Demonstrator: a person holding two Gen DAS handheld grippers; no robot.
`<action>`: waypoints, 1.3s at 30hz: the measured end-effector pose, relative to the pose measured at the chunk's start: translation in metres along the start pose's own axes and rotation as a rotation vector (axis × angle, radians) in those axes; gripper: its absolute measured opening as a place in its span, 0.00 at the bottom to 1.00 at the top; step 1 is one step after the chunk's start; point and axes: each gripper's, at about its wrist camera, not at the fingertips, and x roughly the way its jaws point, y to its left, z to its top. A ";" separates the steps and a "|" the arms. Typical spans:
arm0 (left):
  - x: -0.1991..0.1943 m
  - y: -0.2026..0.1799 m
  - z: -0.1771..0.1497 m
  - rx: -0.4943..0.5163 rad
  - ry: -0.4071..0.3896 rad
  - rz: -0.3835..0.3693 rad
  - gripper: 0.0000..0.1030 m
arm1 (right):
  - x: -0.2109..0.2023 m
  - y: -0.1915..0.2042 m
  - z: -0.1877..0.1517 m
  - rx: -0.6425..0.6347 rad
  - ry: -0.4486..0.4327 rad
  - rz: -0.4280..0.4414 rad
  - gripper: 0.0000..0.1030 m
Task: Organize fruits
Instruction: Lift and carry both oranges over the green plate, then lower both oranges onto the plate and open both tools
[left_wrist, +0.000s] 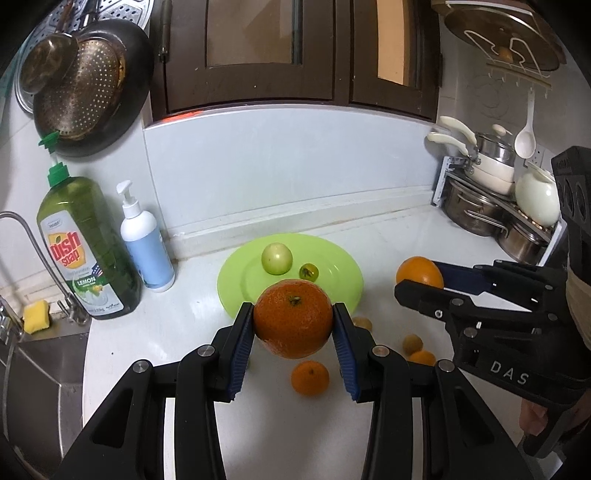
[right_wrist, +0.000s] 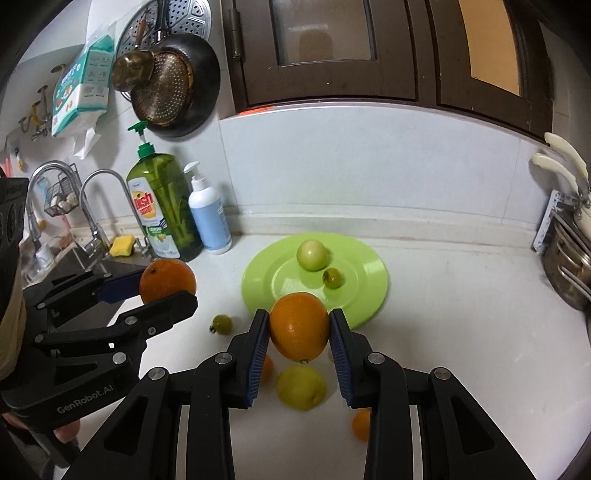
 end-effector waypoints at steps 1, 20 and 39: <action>0.004 0.001 0.002 -0.003 0.005 0.002 0.40 | 0.003 -0.002 0.003 -0.002 0.001 -0.005 0.33; 0.114 0.024 0.034 -0.005 0.154 0.004 0.40 | 0.106 -0.041 0.033 0.018 0.160 -0.025 0.33; 0.205 0.029 0.032 -0.012 0.320 -0.005 0.40 | 0.193 -0.079 0.035 0.037 0.306 -0.061 0.33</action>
